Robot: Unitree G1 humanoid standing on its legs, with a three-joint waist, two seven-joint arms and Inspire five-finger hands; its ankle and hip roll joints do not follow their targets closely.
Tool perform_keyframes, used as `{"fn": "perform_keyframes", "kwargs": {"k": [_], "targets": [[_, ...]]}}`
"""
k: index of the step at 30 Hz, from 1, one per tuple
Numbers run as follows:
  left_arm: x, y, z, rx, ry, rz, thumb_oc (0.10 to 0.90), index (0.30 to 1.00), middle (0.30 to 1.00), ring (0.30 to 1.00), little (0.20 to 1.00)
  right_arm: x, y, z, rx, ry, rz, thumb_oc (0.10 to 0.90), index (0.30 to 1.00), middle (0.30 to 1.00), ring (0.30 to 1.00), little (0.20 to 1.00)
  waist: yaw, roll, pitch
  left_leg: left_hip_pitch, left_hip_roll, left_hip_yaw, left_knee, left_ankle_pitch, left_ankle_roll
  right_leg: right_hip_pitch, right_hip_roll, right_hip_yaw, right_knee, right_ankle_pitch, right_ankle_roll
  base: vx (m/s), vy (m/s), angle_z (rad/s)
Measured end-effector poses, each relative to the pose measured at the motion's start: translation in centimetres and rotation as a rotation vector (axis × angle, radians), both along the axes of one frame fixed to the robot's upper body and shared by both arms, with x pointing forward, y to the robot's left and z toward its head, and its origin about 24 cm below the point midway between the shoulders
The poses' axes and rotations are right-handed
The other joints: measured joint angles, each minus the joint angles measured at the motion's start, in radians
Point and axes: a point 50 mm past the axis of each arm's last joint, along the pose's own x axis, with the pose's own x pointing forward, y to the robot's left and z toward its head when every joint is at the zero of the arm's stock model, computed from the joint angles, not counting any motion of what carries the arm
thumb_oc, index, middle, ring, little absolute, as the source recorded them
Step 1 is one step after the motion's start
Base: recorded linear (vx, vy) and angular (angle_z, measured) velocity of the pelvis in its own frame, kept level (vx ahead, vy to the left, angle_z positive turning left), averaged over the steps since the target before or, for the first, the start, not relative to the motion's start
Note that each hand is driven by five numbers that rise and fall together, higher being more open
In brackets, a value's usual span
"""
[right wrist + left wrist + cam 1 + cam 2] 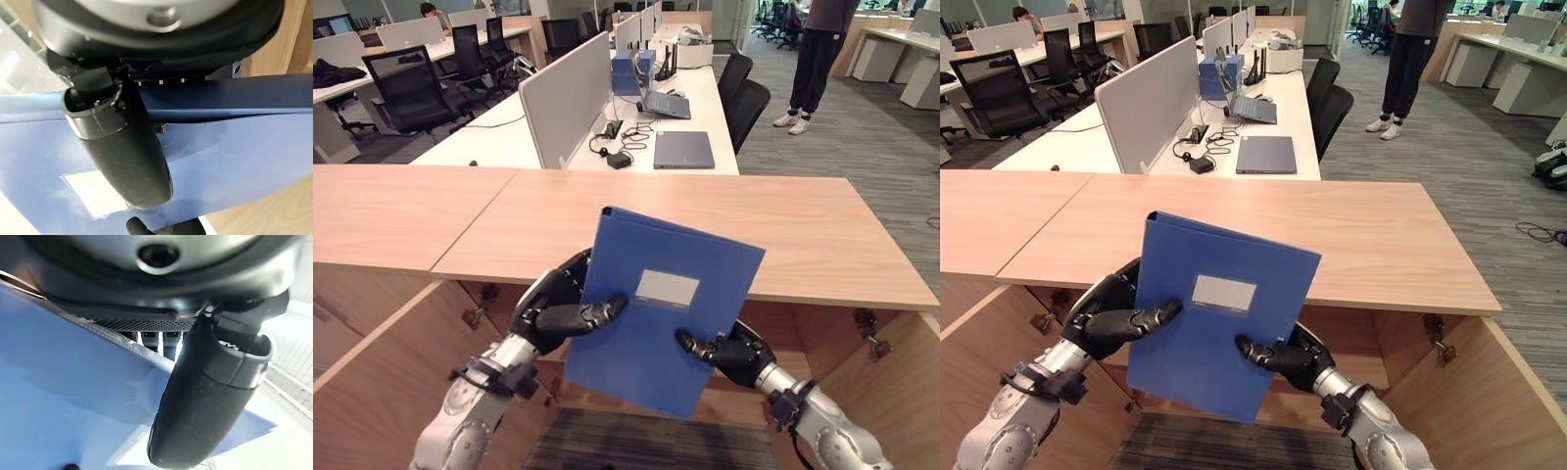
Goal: Put the empty folder in the office cabinet
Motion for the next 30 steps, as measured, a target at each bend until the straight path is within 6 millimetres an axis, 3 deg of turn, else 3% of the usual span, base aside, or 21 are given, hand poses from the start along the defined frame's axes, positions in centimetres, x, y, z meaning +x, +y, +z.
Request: {"fn": "perform_keyframes", "kwargs": {"k": [4, 9, 14, 17, 24, 30], "targets": [[-1.5, 1.1, -0.9, 0.043, 0.046, -0.028, 0.8, 0.9, 0.9, 0.9, 0.9, -0.1, -0.5, 0.4, -0.055, -0.026, 0.049, 0.4, 0.3, 0.3, 0.3, 0.3, 0.002, 0.0, 0.0, -0.001, 0.0, 0.001, 0.0, -0.001, 0.0, -0.002, 0.0, 0.001, 0.0, -0.001, 0.001, 0.0, 0.0, 0.0], [-4.0, 3.8, -2.7, 0.175, 0.189, -0.064, 0.8, 0.9, 0.9, 0.9, 0.9, -0.4, -2.7, 0.6, -0.191, -0.023, 0.087, 0.4, 0.3, 0.3, 0.3, 0.3, 0.02, 0.004, 0.001, -0.003, 0.0, 0.001, 0.0, -0.002, -0.001, -0.003, -0.001, 0.001, 0.0, -0.002, 0.001, 0.0, 0.0, 0.0], [-7.5, 7.5, -5.6, 0.342, 0.431, -0.075, 0.8, 0.9, 0.9, 0.9, 0.9, -1.4, -4.6, 0.3, -0.29, 0.028, 0.139, 0.4, 0.3, 0.3, 0.3, 0.3, 0.023, 0.006, 0.001, -0.014, 0.0, -0.002, 0.0, -0.002, 0.0, -0.012, 0.0, -0.003, 0.0, -0.003, -0.001, 0.0, -0.001, 0.01], [-10.5, 10.1, -8.6, 0.439, 0.636, -0.045, 0.8, 0.9, 0.9, 0.9, 0.9, -2.3, -5.2, -0.5, -0.293, 0.08, 0.142, 0.4, 0.3, 0.3, 0.3, 0.3, 0.021, 0.013, 0.003, -0.014, -0.001, -0.003, 0.0, -0.002, 0.0, -0.011, -0.001, -0.004, 0.0, -0.004, -0.001, 0.0, 0.0, 0.0], [-14.9, 11.2, -12.5, 0.626, 0.881, -0.148, 0.8, 0.9, 0.9, 0.9, 0.9, -3.1, -6.0, -2.3, -0.317, 0.161, 0.12, 0.4, 0.3, 0.3, 0.3, 0.3, 0.024, 0.017, 0.005, -0.017, 0.0, -0.008, 0.0, -0.002, -0.002, -0.014, 0.0, -0.009, 0.0, -0.007, -0.006, 0.0, 0.0, 0.0], [-16.2, 10.1, -15.7, 0.741, 0.958, -0.208, 0.8, 0.9, 0.9, 0.9, 0.9, -4.1, -6.2, -3.1, -0.342, 0.205, 0.14, 0.4, 0.3, 0.3, 0.3, 0.3, 0.023, 0.009, 0.004, -0.019, 0.0, -0.011, 0.0, -0.001, -0.002, -0.015, 0.0, -0.011, 0.0, -0.008, -0.007, 0.0, 0.0, 0.0]]}}
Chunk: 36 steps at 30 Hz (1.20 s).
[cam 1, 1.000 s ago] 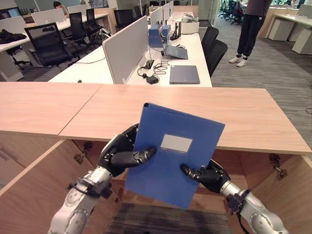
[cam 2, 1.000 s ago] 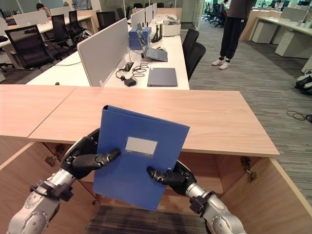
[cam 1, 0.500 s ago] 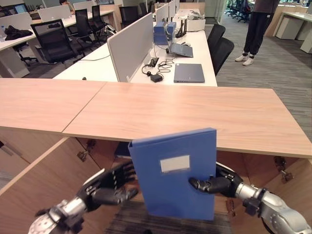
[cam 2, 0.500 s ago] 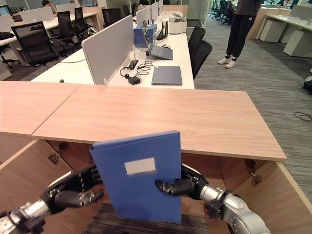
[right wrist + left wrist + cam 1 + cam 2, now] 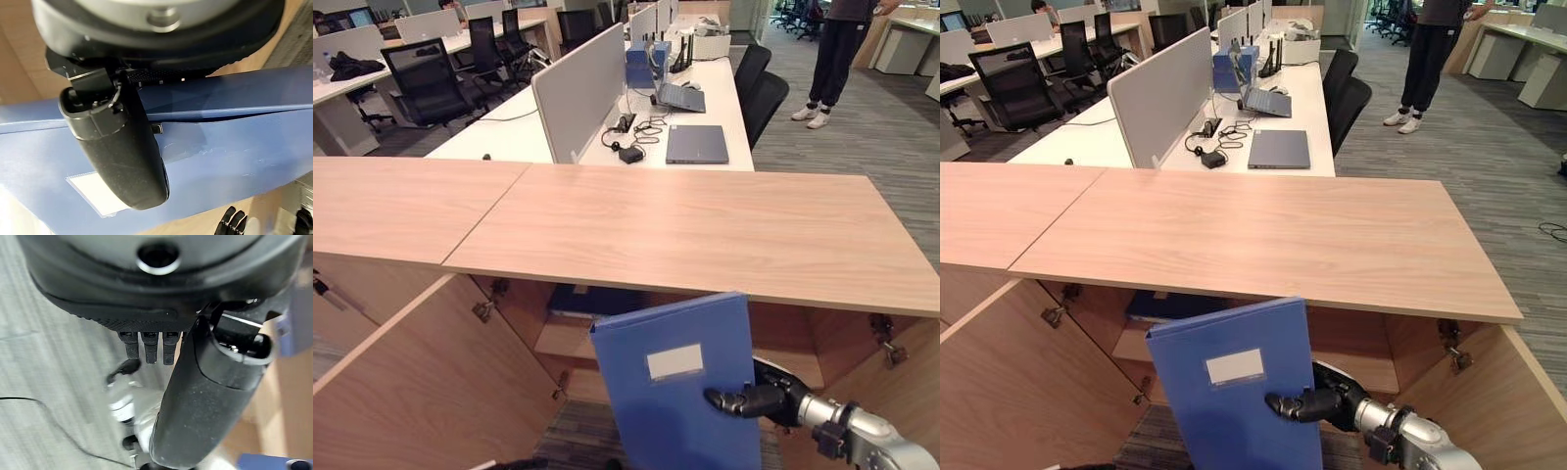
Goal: Put the empty folder in the office cabinet
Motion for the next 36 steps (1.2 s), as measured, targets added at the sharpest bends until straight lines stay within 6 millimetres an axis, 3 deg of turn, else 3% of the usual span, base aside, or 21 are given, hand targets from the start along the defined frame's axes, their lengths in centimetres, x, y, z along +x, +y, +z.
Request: {"fn": "perform_keyframes", "kwargs": {"k": [3, 8, 11, 13, 19, 23, 31, 33, 36], "targets": [[0.2, -2.5, -3.1, 0.066, 0.028, -0.036, 0.8, 0.9, 0.9, 0.9, 0.9, -0.5, 0.0, -2.4, -0.011, 0.074, -0.07, 0.4, 0.3, 0.3, 0.3, 0.3, 0.0, -0.006, -0.005, -0.006, -0.001, -0.004, 0.0, 0.001, 0.0, 0.002, 0.001, -0.002, 0.0, 0.0, 0.0, 0.0, -0.004, 0.03], [0.6, -4.9, -5.0, 0.123, 0.025, -0.113, 0.8, 0.9, 0.9, 0.9, 0.9, -1.0, 0.2, -5.2, -0.052, 0.157, -0.142, 0.4, 0.3, 0.3, 0.3, 0.3, -0.002, -0.017, -0.008, -0.015, 0.0, -0.014, 0.0, 0.007, 0.001, -0.007, 0.005, -0.012, 0.0, 0.002, 0.002, 0.01, 0.0, 0.05], [0.6, -5.2, -5.7, 0.16, 0.036, -0.117, 0.8, 0.9, 0.9, 0.9, 0.9, -0.6, 0.5, -5.8, -0.09, 0.159, -0.141, 0.4, 0.3, 0.3, 0.3, 0.3, -0.002, -0.014, -0.007, -0.015, 0.001, -0.016, 0.0, 0.007, 0.001, -0.006, 0.005, -0.014, 0.0, 0.002, 0.003, 0.0, 0.003, 0.01], [0.1, -5.5, -6.6, 0.2, 0.083, -0.098, 0.8, 0.9, 0.9, 0.9, 0.9, -0.7, 0.7, -7.5, -0.108, 0.214, -0.207, 0.4, 0.3, 0.3, 0.3, 0.3, -0.001, -0.013, -0.01, -0.014, 0.001, -0.019, 0.0, 0.007, 0.001, -0.001, 0.007, -0.016, 0.0, 0.002, 0.003, 0.0, 0.0, 0.0], [-1.1, -5.7, -7.2, 0.244, 0.117, -0.104, 0.8, 0.9, 0.9, 0.9, 0.9, -0.9, 1.3, -8.9, -0.112, 0.251, -0.261, 0.4, 0.3, 0.3, 0.3, 0.3, 0.0, -0.009, -0.01, -0.013, 0.001, -0.024, 0.0, 0.008, 0.001, 0.003, 0.008, -0.021, 0.0, 0.001, 0.002, 0.01, 0.003, 0.02], [-2.1, -6.2, -7.8, 0.255, 0.157, -0.083, 0.8, 0.9, 0.9, 0.9, 0.9, -1.1, 1.6, -10.2, -0.087, 0.303, -0.416, 0.4, 0.3, 0.3, 0.3, 0.3, -0.001, -0.005, -0.012, -0.013, 0.0, -0.025, 0.0, 0.008, 0.001, 0.004, 0.007, -0.021, 0.0, 0.002, 0.002, 0.0, 0.0, 0.0], [-3.5, -6.9, -8.3, 0.287, 0.199, -0.052, 0.8, 0.9, 0.9, 0.9, 0.9, -3.0, 3.3, -12.0, 0.183, 0.456, -0.853, 0.4, 0.3, 0.3, 0.3, 0.3, -0.007, 0.006, -0.019, -0.013, 0.001, -0.028, 0.0, 0.009, 0.001, 0.005, 0.009, -0.023, 0.0, -0.003, -0.006, 0.01, 0.004, 0.0], [-3.4, -7.2, -8.4, 0.284, 0.194, -0.051, 0.8, 0.9, 0.9, 0.9, 0.9, -2.9, 3.4, -12.2, 0.228, 0.463, -0.939, 0.4, 0.3, 0.3, 0.3, 0.3, -0.005, 0.008, -0.021, -0.013, 0.001, -0.028, 0.0, 0.009, 0.001, 0.005, 0.009, -0.023, 0.0, -0.003, -0.006, 0.0, 0.0, 0.0], [-3.0, -7.3, -8.4, 0.296, 0.181, -0.081, 0.8, 0.9, 0.9, 0.9, 0.9, -1.2, 2.1, -12.0, 0.29, 0.444, -1.125, 0.4, 0.3, 0.3, 0.3, 0.3, -0.001, 0.019, -0.028, -0.017, 0.001, -0.029, 0.0, 0.009, 0.001, 0.005, 0.01, -0.021, 0.0, -0.003, -0.006, 0.02, -0.002, 0.0]]}}
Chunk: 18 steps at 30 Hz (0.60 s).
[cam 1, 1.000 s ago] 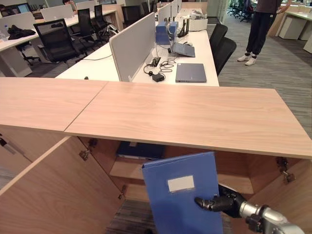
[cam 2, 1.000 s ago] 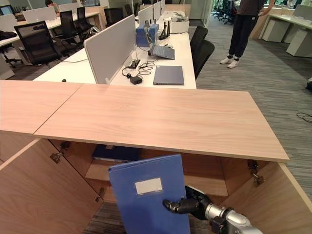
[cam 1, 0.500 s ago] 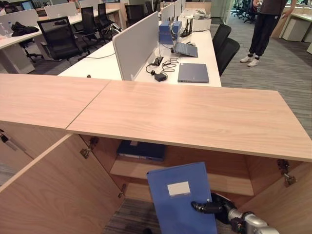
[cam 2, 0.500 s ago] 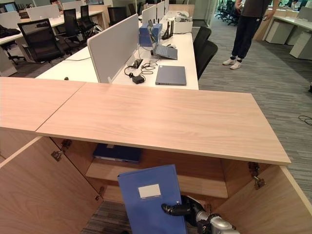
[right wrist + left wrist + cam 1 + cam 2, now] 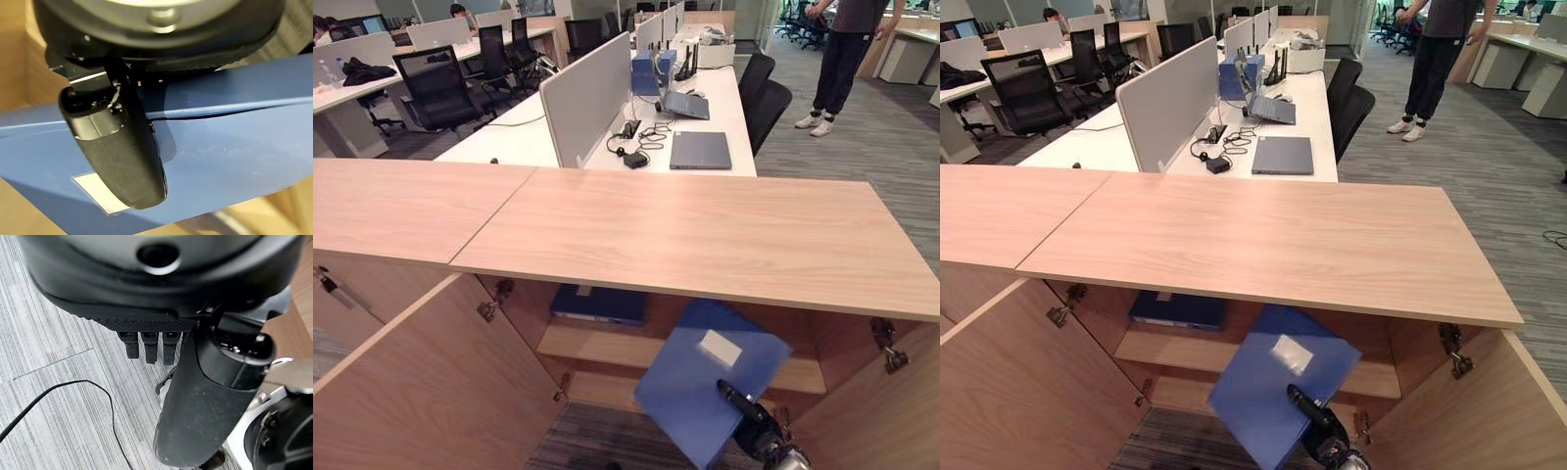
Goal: Put the empty folder in the office cabinet
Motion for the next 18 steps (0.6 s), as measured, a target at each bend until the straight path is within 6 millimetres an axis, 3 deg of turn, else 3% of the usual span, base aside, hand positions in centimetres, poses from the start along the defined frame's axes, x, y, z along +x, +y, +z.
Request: {"fn": "perform_keyframes", "kwargs": {"k": [9, 13, 18], "targets": [[2.3, -1.5, 0.1, 0.018, -0.075, -0.239, 0.8, 0.9, 0.9, 0.9, 0.9, 6.4, -2.6, 3.2, -0.003, -0.113, -0.335, 0.4, 0.3, 0.3, 0.3, 0.3, 0.029, 0.017, -0.004, -0.024, 0.001, -0.016, 0.0, 0.01, -0.003, -0.022, 0.004, -0.007, 0.0, 0.004, 0.005, -0.02, -0.007, 0.03], [4.5, -2.0, 0.4, 0.028, -0.149, -0.307, 0.8, 0.9, 0.9, 0.9, 0.9, 11.6, -4.1, 7.6, 0.046, -0.294, -0.507, 0.4, 0.3, 0.3, 0.3, 0.3, 0.053, 0.059, 0.014, -0.066, 0.001, -0.035, 0.0, 0.026, -0.002, -0.055, 0.007, -0.026, 0.0, 0.011, 0.004, -0.07, 0.003, 0.12], [6.7, -2.4, 1.2, 0.029, -0.241, -0.36, 0.8, 0.9, 0.9, 0.9, 0.9, 15.1, -5.6, 11.9, 0.073, -0.433, -0.63, 0.4, 0.3, 0.3, 0.3, 0.3, 0.086, 0.107, 0.032, -0.103, -0.001, -0.057, 0.001, 0.038, -0.005, -0.077, 0.01, -0.049, 0.0, 0.015, 0.002, -0.06, 0.007, 0.13]]}}
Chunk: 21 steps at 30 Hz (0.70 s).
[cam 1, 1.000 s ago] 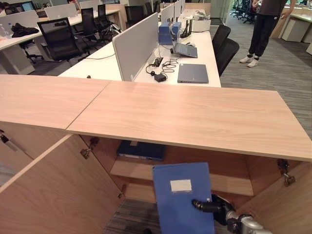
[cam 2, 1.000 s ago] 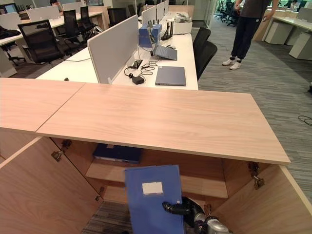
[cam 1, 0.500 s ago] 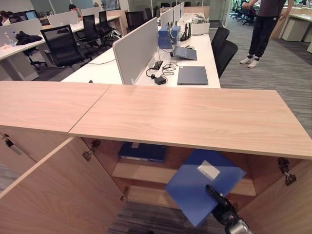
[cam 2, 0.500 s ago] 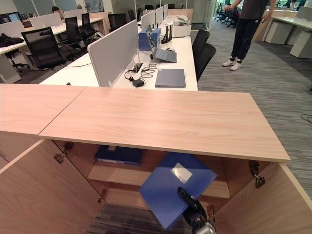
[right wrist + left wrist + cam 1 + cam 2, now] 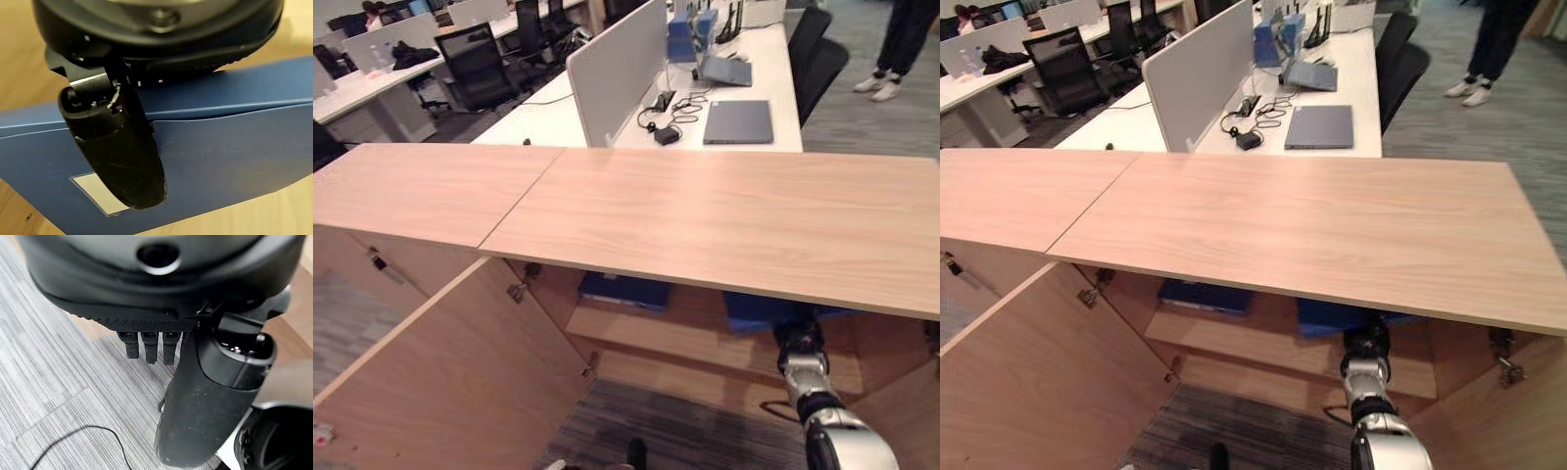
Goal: Put the empty folder in the office cabinet
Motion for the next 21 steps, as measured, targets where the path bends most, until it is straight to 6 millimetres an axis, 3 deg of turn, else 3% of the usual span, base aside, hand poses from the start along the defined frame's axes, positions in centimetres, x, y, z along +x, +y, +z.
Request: {"fn": "perform_keyframes", "kwargs": {"k": [4, 7, 10, 14, 16, 18, 21], "targets": [[1.3, -0.7, 0.4, -0.001, -0.046, -0.068, 0.8, 0.9, 0.9, 0.9, 0.9, 2.6, -1.6, 4.0, -0.02, -0.085, -0.054, 0.4, 0.3, 0.3, 0.3, 0.3, 0.022, 0.023, 0.047, -0.027, -0.001, -0.015, 0.002, 0.021, 0.005, -0.022, 0.001, -0.011, 0.001, 0.004, 0.002, -0.07, 0.014, 0.1], [2.7, -0.6, 0.8, 0.007, -0.085, -0.106, 0.8, 0.9, 0.9, 0.9, 0.9, 4.5, -3.3, 8.2, -0.032, -0.157, -0.114, 0.4, 0.3, 0.3, 0.3, 0.3, 0.046, 0.05, 0.08, -0.078, -0.001, -0.022, 0.005, 0.038, 0.004, -0.066, 0.003, -0.017, 0.007, 0.014, 0.0, -0.1, 0.007, 0.05], [3.6, -0.2, 1.2, 0.023, -0.109, -0.111, 0.8, 0.9, 0.9, 0.9, 0.9, 4.2, -4.9, 8.8, -0.039, -0.151, -0.175, 0.4, 0.3, 0.3, 0.3, 0.3, 0.056, 0.077, 0.104, -0.111, -0.004, -0.034, 0.005, 0.046, 0.006, -0.093, 0.001, -0.029, 0.012, 0.015, 0.002, -0.08, 0.009, 0.09], [5.2, -0.5, 1.9, 0.026, -0.166, -0.154, 0.8, 0.9, 0.9, 0.9, 0.9, 4.3, -7.3, 11.4, -0.055, -0.168, -0.242, 0.4, 0.3, 0.3, 0.3, 0.3, 0.077, 0.135, 0.147, -0.171, -0.002, -0.041, 0.005, 0.054, -0.006, -0.177, -0.006, -0.028, 0.071, 0.009, -0.004, -0.08, -0.004, 0.0], [6.1, -0.6, 2.5, 0.014, -0.209, -0.179, 0.8, 0.9, 0.9, 0.9, 0.9, 4.0, -8.8, 13.0, -0.055, -0.181, -0.291, 0.4, 0.3, 0.3, 0.3, 0.3, 0.089, 0.154, 0.159, -0.228, -0.006, -0.045, 0.005, 0.059, -0.007, -0.27, -0.024, -0.028, 0.156, -0.02, -0.007, -0.05, -0.005, 0.0], [6.5, -0.7, 2.6, 0.011, -0.22, -0.183, 0.8, 0.9, 0.9, 0.9, 0.9, 3.7, -9.6, 13.5, -0.029, -0.178, -0.327, 0.4, 0.3, 0.3, 0.3, 0.3, 0.102, 0.158, 0.166, -0.248, -0.017, -0.046, 0.005, 0.059, -0.003, -0.317, -0.041, -0.024, 0.213, -0.041, -0.005, 0.01, -0.004, 0.05], [7.2, -0.6, 3.3, 0.003, -0.25, -0.194, 0.8, 0.9, 0.9, 0.9, 0.9, 3.3, -10.7, 14.6, -0.025, -0.199, -0.374, 0.4, 0.3, 0.3, 0.3, 0.3, 0.108, 0.148, 0.185, -0.288, -0.051, -0.045, 0.006, 0.068, 0.012, -0.436, -0.106, -0.002, 0.384, -0.125, 0.005, -0.01, -0.002, 0.12]]}}
